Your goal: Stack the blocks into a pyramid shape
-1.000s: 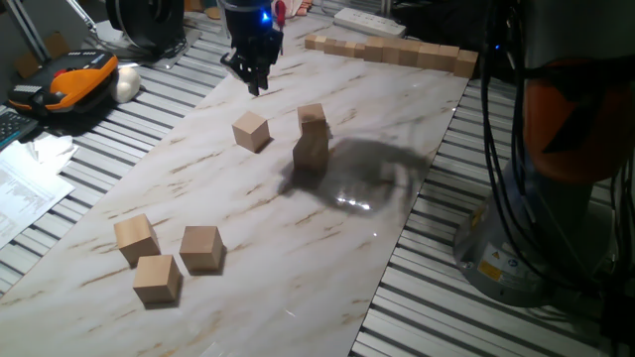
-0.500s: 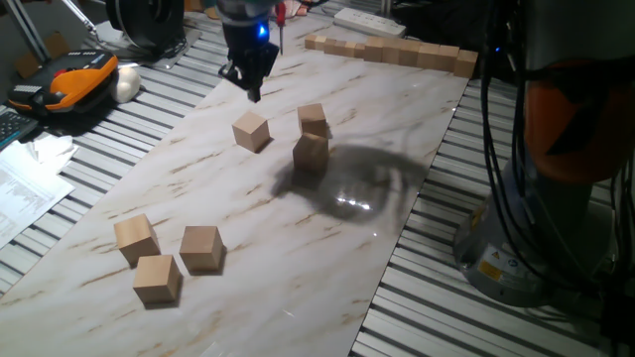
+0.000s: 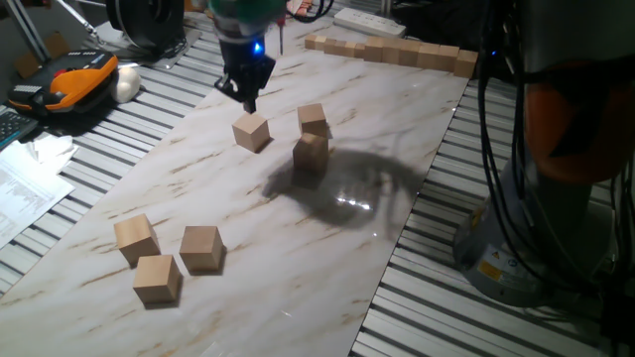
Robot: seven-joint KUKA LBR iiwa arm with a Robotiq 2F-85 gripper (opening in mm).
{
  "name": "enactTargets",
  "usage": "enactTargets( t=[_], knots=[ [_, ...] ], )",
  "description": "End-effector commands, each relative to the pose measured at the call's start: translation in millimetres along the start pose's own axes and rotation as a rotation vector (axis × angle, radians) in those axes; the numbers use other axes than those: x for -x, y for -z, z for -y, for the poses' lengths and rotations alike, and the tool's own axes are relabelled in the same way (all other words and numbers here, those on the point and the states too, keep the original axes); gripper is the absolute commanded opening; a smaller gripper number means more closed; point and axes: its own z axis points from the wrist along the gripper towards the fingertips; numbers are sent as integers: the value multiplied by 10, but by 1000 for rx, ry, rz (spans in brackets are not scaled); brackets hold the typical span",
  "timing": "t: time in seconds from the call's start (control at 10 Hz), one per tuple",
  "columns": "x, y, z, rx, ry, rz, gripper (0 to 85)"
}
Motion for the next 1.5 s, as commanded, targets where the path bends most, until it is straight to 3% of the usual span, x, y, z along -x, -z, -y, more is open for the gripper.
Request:
enactTargets(
  t=[0.0,0.3,0.6,0.7,0.8,0.9,1.0,1.2,1.4],
  knots=[
    [24,-50,5,-5,0,8,0],
    [45,-190,-2,-50,5,49,0],
    [-64,-300,-78,-70,15,84,0],
    [-89,-349,-98,-75,14,97,0],
    [-82,-391,-100,-49,23,93,0],
    [-79,-402,-96,-45,32,92,0],
    [-79,-402,-96,-42,37,82,0],
    [-79,-402,-96,-13,27,7,0],
    [-79,-402,-96,-19,21,-42,0]
  ],
)
